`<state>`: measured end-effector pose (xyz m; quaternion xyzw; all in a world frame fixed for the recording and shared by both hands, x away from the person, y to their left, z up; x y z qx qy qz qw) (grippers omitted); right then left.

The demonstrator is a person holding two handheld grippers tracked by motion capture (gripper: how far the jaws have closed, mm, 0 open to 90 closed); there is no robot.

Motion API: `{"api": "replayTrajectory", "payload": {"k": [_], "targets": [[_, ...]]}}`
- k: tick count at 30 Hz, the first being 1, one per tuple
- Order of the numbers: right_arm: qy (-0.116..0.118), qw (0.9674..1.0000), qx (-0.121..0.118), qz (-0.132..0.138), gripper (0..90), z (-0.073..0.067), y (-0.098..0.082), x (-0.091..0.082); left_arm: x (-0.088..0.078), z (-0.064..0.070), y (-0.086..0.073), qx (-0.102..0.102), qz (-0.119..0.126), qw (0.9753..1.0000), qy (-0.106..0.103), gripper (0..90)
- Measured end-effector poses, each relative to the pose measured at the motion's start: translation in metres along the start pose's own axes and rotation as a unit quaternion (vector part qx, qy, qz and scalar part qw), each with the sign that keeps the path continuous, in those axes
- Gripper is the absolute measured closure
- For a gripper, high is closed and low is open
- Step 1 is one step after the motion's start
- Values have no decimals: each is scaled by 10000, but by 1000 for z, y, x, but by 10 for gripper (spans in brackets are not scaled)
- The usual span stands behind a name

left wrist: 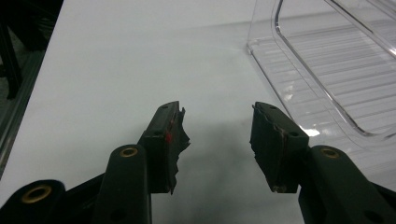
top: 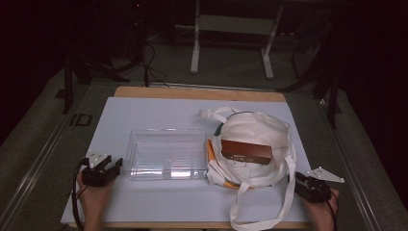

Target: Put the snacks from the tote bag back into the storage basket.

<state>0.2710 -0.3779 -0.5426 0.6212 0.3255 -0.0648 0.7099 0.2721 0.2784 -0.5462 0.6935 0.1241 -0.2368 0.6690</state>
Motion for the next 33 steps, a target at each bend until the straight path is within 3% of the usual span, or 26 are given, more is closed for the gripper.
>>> {"api": "replayTrajectory", "payload": {"k": [9, 17, 33], "targets": [[70, 9999, -70, -50, 603, -1, 0, 1, 0, 1, 0, 76, 2, 10000, 25, 568], [176, 9998, -39, -88, 612, 0, 1, 1, -1, -1, -1, -84, 88, 9999, -19, 545], [337, 9968, -590, -410, 616, 9, 7, -2, -1, 1, -1, 63, 52, 9999, -95, 524]]}}
Point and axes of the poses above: each handheld gripper's, and its own axes: x roughly forward along the jaws, y roughly out of its top, z roughly to its right, the point moved 1 cm from there along x, roughly forward along the jaws, and after that the axes turned 7 degrees about z, right-handed, at the moved point
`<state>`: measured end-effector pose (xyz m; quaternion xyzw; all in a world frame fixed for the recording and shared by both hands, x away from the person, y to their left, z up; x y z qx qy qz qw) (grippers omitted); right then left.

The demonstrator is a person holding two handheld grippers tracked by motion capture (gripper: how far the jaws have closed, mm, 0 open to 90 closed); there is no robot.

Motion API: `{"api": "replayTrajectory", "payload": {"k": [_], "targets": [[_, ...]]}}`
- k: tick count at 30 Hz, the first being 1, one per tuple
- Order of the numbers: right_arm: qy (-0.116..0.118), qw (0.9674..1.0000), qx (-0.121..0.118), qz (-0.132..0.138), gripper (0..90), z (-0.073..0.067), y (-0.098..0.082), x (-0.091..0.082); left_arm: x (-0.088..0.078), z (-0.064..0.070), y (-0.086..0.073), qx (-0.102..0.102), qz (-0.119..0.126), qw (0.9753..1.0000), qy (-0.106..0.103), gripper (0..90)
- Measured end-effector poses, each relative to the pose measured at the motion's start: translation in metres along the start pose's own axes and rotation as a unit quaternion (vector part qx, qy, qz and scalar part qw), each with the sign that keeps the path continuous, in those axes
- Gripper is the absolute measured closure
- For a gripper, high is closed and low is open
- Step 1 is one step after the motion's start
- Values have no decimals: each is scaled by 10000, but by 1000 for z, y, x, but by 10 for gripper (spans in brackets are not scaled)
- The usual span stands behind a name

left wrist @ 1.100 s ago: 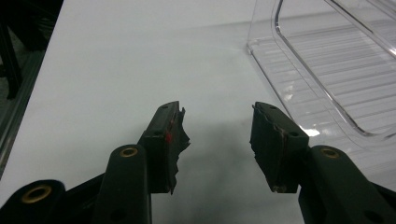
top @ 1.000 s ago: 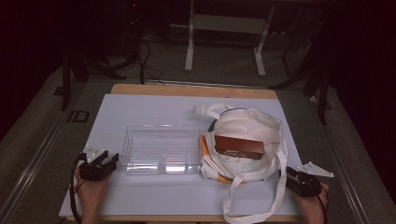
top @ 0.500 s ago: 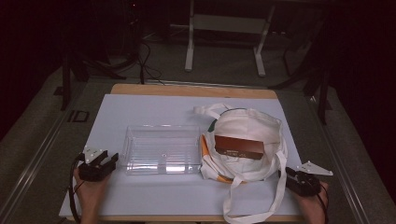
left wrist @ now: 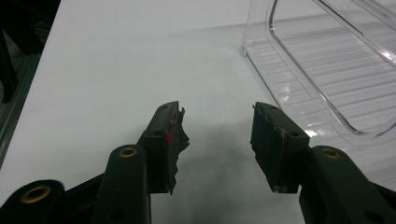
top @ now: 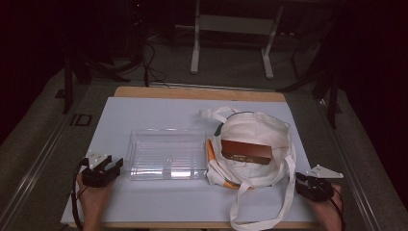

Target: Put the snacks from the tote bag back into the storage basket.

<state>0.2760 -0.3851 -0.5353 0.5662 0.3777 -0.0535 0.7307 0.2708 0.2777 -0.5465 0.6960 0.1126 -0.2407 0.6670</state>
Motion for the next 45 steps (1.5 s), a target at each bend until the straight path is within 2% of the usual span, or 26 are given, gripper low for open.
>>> {"api": "replayTrajectory", "payload": {"k": [14, 19, 20, 24, 30, 40, 45], "targets": [[386, 9979, -511, -112, 640, 9, 18, -12, 1, 2, 0, 87, -41, 9999, -33, 513], [386, 9974, -588, -121, 646, 13, 26, -17, 1, 2, 0, 106, -35, 9999, -41, 507], [397, 9967, -694, -169, 649, 14, 30, -19, 1, 2, 0, 113, -20, 9999, -39, 506], [421, 9950, -872, -229, 660, 15, 39, -22, 1, 2, 0, 113, -21, 9999, -38, 504], [438, 9931, -1032, -343, 691, 18, 50, -23, 1, 2, 0, 140, -57, 9999, -57, 504], [548, 9921, -1075, -338, 768, 22, 63, -22, 1, 3, 0, 190, -77, 9998, -80, 503], [644, 9923, -1040, -183, 856, 23, 68, -25, 2, 4, 0, 195, -91, 9997, -87, 503]]}}
Point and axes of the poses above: each handheld gripper's, and its own axes: x roughly forward along the jaws, y roughly out of its top, z roughly to its right, the point moved 1 cm from there along x, roughly forward along the jaws, and after that the axes turned 7 degrees about z, right-handed, at the moved point
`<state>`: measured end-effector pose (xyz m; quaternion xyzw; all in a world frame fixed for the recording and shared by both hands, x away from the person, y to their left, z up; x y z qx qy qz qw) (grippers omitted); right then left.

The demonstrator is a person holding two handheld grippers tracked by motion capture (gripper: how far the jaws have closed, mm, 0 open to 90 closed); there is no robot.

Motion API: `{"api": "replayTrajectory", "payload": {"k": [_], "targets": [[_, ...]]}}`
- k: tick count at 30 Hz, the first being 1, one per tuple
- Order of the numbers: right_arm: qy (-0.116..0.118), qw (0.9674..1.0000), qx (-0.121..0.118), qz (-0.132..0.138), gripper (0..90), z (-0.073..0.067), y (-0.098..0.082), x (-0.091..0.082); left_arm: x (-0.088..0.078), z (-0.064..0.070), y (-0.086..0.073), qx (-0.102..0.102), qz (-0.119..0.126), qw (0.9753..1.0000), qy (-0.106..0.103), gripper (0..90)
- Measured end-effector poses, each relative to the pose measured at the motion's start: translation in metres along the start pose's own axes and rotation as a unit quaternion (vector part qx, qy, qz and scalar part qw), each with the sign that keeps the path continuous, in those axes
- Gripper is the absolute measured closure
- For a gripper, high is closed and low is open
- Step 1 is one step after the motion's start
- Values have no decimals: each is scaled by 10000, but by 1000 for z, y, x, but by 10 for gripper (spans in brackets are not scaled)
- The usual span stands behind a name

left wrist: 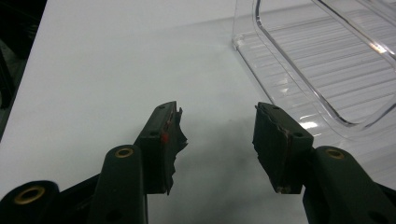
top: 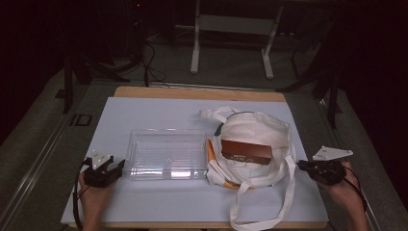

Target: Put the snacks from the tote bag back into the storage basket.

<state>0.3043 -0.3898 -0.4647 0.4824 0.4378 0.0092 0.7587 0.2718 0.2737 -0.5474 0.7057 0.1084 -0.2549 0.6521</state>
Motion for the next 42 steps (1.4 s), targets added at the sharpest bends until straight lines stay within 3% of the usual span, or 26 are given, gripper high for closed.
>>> {"api": "replayTrajectory", "payload": {"k": [3, 23, 42], "targets": [[32, 9999, 41, 132, 898, 1, 3, -3, 0, 0, 0, 6, 2, 10000, 4, 503], [180, 9973, -3, 713, 878, -2, 33, -12, 1, 0, 0, 10, -28, 10000, -45, 492], [414, 9959, -356, 721, 771, -13, 67, 4, 1, -2, 0, -90, -39, 9999, -34, 471]]}}
Point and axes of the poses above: each handheld gripper's, and its own axes: x roughly forward along the jaws, y roughly out of its top, z roughly to its right, the point moved 1 cm from there along x, roughly forward along the jaws, and after that the axes turned 7 degrees about z, right-handed, at the moved point
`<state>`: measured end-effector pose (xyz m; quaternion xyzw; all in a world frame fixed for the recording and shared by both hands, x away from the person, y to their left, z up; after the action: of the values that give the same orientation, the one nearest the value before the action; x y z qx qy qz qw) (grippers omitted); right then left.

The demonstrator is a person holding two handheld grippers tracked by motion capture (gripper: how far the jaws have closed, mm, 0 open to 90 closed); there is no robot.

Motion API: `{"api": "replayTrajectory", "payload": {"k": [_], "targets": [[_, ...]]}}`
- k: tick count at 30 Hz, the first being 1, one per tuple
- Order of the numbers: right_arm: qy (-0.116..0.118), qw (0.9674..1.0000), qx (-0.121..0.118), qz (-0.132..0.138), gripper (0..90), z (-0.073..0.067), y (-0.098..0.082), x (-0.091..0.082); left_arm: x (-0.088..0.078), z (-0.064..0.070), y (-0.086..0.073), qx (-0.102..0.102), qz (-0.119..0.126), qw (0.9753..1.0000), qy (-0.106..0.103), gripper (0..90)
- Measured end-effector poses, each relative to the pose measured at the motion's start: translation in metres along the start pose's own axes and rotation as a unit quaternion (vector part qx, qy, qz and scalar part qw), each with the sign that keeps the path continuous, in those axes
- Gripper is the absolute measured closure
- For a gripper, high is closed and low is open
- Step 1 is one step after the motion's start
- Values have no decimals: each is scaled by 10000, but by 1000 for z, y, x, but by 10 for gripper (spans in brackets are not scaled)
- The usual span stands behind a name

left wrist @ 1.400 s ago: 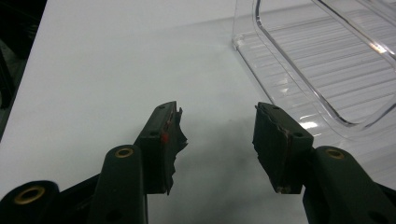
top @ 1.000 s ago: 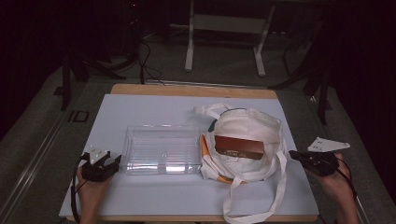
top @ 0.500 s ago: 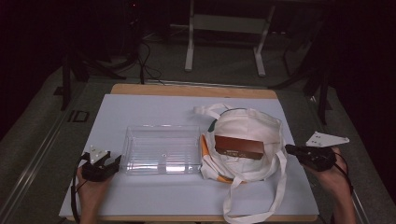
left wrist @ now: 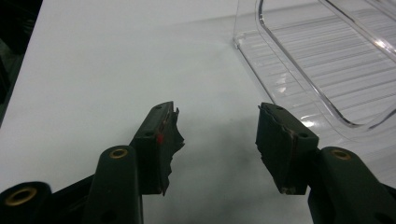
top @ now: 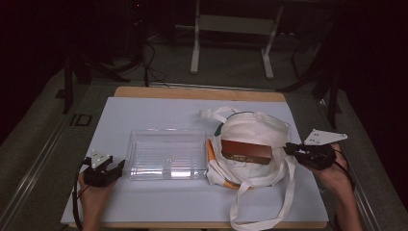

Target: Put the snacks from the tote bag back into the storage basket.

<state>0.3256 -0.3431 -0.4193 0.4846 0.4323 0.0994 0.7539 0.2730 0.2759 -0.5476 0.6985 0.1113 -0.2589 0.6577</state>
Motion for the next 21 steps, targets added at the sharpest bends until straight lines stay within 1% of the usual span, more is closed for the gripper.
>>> {"api": "replayTrajectory", "payload": {"k": [3, 4, 5, 7, 10, 13, 16, 17, 20, 21], "targets": [[69, 9999, -98, -118, 757, -2, 5, 8, 0, 0, 0, -24, 23, 10000, 2, 470], [69, 9999, -98, -118, 757, -2, 5, 8, -1, -1, 0, -37, 34, 10000, -1, 470], [103, 9996, -161, -195, 746, -3, 7, 12, -1, -1, 0, -41, 32, 10000, -10, 471], [107, 9995, -171, -240, 745, -4, 8, 14, -1, -1, 0, -44, 31, 10000, -10, 470], [148, 9986, -305, -405, 744, -6, 11, 23, -1, -1, 0, -46, 24, 10000, -14, 470], [176, 9982, -332, -460, 733, -6, 12, 28, 0, -1, 0, -52, 14, 10000, -29, 469], [208, 9973, -392, -585, 714, -7, 14, 34, 0, -1, 0, -48, 8, 10000, -33, 468], [256, 9967, -429, -646, 693, -8, 15, 38, 0, -1, 0, -47, 4, 10000, -31, 467], [287, 9961, -456, -702, 675, -8, 16, 42, 0, -1, 0, -50, 3, 10000, -30, 466], [303, 9954, -473, -772, 645, -8, 17, 45, 0, -1, 0, -53, 2, 10000, -35, 463]]}}
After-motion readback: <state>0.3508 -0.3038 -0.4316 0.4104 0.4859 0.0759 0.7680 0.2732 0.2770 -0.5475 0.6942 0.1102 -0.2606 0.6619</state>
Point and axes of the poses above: each handheld gripper's, and its own axes: x roughly forward along the jaws, y roughly out of its top, z roughly to its right, the point moved 1 cm from there along x, roughly forward along the jaws, and after that the axes turned 7 degrees about z, right-handed, at the moved point
